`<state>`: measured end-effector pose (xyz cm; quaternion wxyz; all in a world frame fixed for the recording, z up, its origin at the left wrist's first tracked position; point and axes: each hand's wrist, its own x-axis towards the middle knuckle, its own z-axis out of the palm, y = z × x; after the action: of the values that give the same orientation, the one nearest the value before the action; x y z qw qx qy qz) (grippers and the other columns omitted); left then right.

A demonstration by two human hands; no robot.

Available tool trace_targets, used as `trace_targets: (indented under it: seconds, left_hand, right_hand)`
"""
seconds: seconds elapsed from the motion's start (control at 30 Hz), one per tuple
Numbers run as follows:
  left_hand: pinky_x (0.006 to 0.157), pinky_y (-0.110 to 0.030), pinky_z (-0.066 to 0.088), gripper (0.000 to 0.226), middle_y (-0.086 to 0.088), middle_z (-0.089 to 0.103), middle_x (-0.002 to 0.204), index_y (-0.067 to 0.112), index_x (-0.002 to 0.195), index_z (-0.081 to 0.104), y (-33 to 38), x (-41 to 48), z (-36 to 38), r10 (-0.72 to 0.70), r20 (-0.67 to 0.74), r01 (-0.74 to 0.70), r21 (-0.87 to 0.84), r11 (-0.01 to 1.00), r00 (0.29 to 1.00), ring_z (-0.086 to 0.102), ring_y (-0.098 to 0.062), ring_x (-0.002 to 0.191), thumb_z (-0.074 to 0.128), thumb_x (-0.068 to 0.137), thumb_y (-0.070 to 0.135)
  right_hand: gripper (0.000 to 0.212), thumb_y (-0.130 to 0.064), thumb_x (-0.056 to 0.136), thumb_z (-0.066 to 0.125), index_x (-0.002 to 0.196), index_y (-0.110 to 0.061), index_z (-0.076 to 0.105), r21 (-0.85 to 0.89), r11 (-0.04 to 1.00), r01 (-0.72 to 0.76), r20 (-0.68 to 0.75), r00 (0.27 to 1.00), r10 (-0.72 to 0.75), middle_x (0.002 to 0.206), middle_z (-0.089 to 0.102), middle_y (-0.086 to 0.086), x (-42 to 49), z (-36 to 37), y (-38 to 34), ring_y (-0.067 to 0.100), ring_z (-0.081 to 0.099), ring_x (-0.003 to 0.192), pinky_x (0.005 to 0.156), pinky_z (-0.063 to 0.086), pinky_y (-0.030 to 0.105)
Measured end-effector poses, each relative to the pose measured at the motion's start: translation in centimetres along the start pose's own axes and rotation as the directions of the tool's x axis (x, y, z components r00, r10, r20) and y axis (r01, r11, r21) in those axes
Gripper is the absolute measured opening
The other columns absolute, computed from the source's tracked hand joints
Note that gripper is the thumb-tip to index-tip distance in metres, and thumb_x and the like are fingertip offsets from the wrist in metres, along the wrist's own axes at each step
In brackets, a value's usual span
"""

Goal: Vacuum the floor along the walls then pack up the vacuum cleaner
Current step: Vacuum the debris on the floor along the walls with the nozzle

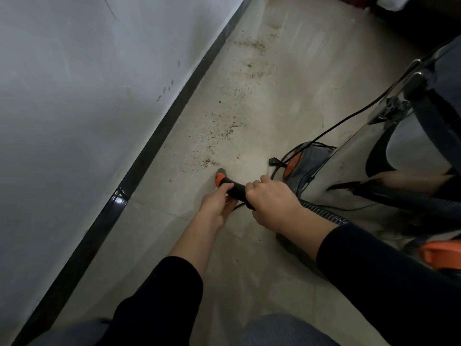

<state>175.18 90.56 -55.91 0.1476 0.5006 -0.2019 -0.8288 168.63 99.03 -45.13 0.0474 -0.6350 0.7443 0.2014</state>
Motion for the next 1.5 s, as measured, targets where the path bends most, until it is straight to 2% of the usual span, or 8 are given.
trace_targets:
  seconds: [0.07,0.23,0.33,0.47,0.73,1.1,1.3,1.5]
  left_hand:
    - [0.061,-0.025,0.056,0.028,-0.024,0.065,0.110,-0.005,0.116,0.059,-0.2,-0.1,0.3,-0.015,0.009,0.015,0.009,1.000,1.000,0.067,-0.025,0.086,0.062,0.093,0.011]
    - [0.059,-0.025,0.055,0.025,-0.019,0.065,0.095,-0.006,0.113,0.058,-0.4,-0.1,1.0,-0.028,0.036,0.027,0.022,0.999,0.999,0.066,-0.022,0.079,0.061,0.094,0.009]
    - [0.062,-0.027,0.056,0.028,-0.021,0.066,0.099,-0.006,0.116,0.058,-0.5,0.3,1.3,-0.033,0.047,0.032,0.027,0.999,0.998,0.067,-0.024,0.080,0.061,0.093,0.009]
    - [0.058,-0.025,0.056,0.034,-0.026,0.065,0.110,-0.006,0.121,0.058,-0.6,1.0,2.0,-0.032,0.046,0.031,0.023,0.999,0.998,0.068,-0.025,0.084,0.063,0.092,0.011]
    - [0.072,-0.028,0.057,0.038,-0.026,0.064,0.115,-0.005,0.125,0.056,-0.3,3.0,3.3,-0.007,0.038,0.009,-0.036,0.999,0.999,0.067,-0.024,0.087,0.064,0.092,0.010]
    - [0.074,-0.026,0.057,0.041,-0.022,0.065,0.115,-0.005,0.126,0.056,0.5,5.0,4.1,0.026,0.019,-0.025,-0.049,0.998,0.999,0.067,-0.021,0.095,0.066,0.090,0.010]
    - [0.091,-0.031,0.054,0.040,-0.023,0.064,0.120,-0.004,0.129,0.054,0.8,5.3,4.6,0.032,0.036,-0.029,-0.080,0.996,0.999,0.065,-0.023,0.101,0.063,0.092,0.008]
    - [0.084,-0.031,0.056,0.040,-0.023,0.066,0.109,-0.005,0.128,0.055,0.9,4.5,3.5,0.011,0.047,-0.009,-0.045,0.999,0.999,0.067,-0.023,0.093,0.064,0.091,0.009]
  right_hand:
    - [0.026,-0.011,0.093,0.050,0.119,-0.008,0.052,-0.006,1.000,-0.008,0.003,1.000,0.008,0.111,0.060,0.008,-0.3,0.1,0.2,0.024,0.051,0.103,0.069,0.037,0.030]
    - [0.026,-0.010,0.093,0.050,0.118,-0.008,0.053,0.001,0.999,-0.033,0.012,0.999,0.033,0.110,0.060,0.008,-0.8,0.3,0.6,0.024,0.051,0.101,0.069,0.036,0.030]
    - [0.026,-0.009,0.093,0.050,0.119,-0.007,0.053,-0.004,0.999,-0.044,0.017,0.999,0.044,0.111,0.060,0.008,-0.9,0.3,0.8,0.024,0.051,0.101,0.069,0.037,0.030]
    - [0.025,-0.009,0.093,0.050,0.118,-0.007,0.054,-0.010,0.998,-0.062,0.023,0.998,0.062,0.111,0.060,0.008,-0.6,0.3,1.4,0.025,0.051,0.101,0.069,0.038,0.031]
    - [0.027,-0.009,0.091,0.054,0.117,-0.007,0.054,-0.012,0.995,-0.102,0.016,0.995,0.103,0.112,0.060,0.008,0.9,0.5,2.1,0.026,0.051,0.105,0.073,0.044,0.033]
    - [0.028,-0.005,0.091,0.053,0.118,-0.005,0.052,-0.031,0.990,-0.140,-0.021,0.990,0.139,0.113,0.058,0.009,2.4,0.8,2.4,0.026,0.051,0.108,0.069,0.037,0.031]
    - [0.028,-0.004,0.090,0.054,0.118,-0.006,0.053,-0.016,0.986,-0.164,-0.020,0.986,0.164,0.112,0.058,0.008,3.2,0.9,2.4,0.027,0.050,0.110,0.073,0.041,0.032]
    - [0.028,-0.006,0.090,0.055,0.118,-0.007,0.052,-0.021,0.990,-0.137,-0.024,0.990,0.136,0.111,0.058,0.008,2.6,0.9,1.9,0.026,0.050,0.106,0.070,0.037,0.031]
